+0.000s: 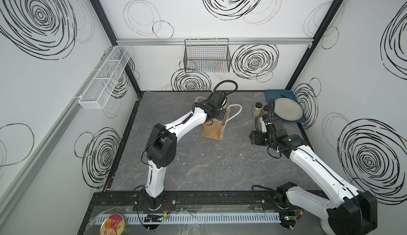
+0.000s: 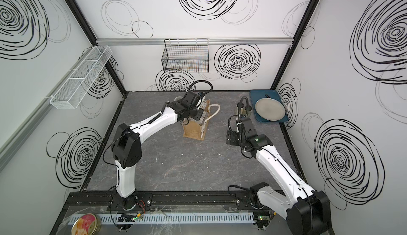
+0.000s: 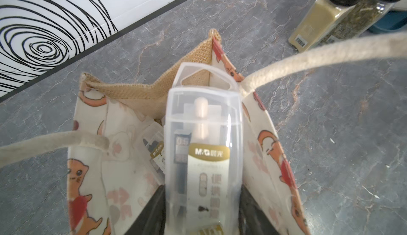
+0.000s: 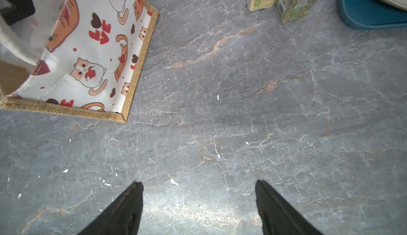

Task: Put the compass set into the canvas bag
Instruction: Place the compass set in the canvas bag.

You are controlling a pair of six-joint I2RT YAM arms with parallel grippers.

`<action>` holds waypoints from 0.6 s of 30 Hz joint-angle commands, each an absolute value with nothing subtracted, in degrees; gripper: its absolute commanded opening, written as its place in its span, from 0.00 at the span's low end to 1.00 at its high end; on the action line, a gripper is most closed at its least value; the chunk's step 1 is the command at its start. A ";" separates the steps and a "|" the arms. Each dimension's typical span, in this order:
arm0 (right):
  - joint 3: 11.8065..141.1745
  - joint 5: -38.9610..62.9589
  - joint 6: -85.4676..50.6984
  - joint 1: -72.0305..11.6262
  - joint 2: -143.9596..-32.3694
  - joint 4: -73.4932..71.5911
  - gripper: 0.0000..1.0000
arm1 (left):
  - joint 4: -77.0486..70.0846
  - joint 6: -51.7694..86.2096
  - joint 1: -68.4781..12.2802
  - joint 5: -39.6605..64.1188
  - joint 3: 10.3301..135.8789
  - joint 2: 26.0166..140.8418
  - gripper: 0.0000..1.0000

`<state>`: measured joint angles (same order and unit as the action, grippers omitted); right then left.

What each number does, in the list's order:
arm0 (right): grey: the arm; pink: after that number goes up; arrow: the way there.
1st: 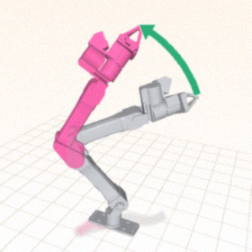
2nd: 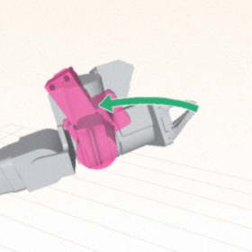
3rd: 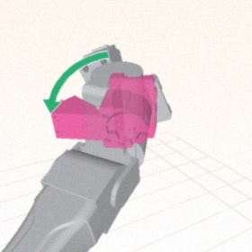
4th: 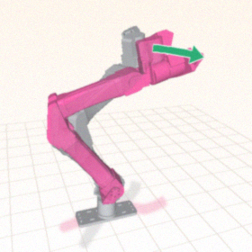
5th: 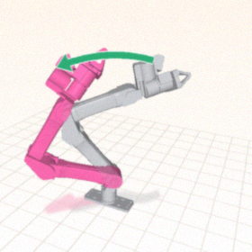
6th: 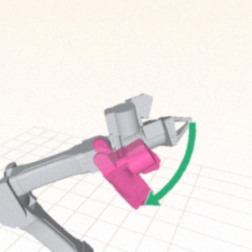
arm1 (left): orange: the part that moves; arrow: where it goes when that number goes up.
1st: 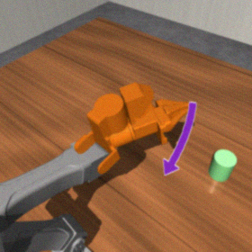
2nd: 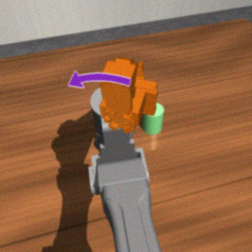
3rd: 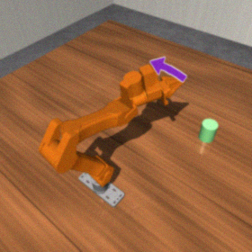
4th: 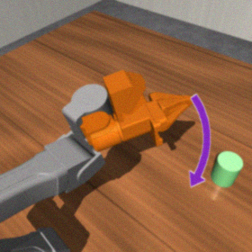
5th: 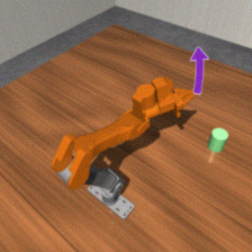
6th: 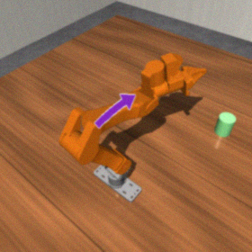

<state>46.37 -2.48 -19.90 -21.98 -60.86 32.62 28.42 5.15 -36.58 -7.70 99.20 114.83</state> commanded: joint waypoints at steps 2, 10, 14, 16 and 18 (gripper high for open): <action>45.57 -0.90 -20.57 -21.30 -62.12 29.88 0.84 | 25.14 7.20 -35.84 -6.78 98.80 114.61 0.37; 45.79 -1.72 -20.66 -19.99 -61.39 30.59 0.85 | 23.80 6.58 -36.56 -7.64 99.07 111.10 0.76; 45.95 -0.43 -20.81 -17.25 -60.87 30.42 0.86 | 24.25 6.29 -37.21 -9.16 100.22 106.82 0.80; 45.94 -0.58 -20.70 -15.69 -60.22 29.60 0.92 | 22.23 5.39 -37.74 -10.50 98.63 102.75 0.82; 45.88 -1.31 -20.52 -13.68 -59.57 28.10 1.00 | 20.23 4.59 -38.13 -13.03 96.39 98.05 0.83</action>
<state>45.89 -0.91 -20.34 -15.53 -61.28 30.65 25.54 5.78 -37.34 -9.50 97.47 106.19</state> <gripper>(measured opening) 0.973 0.825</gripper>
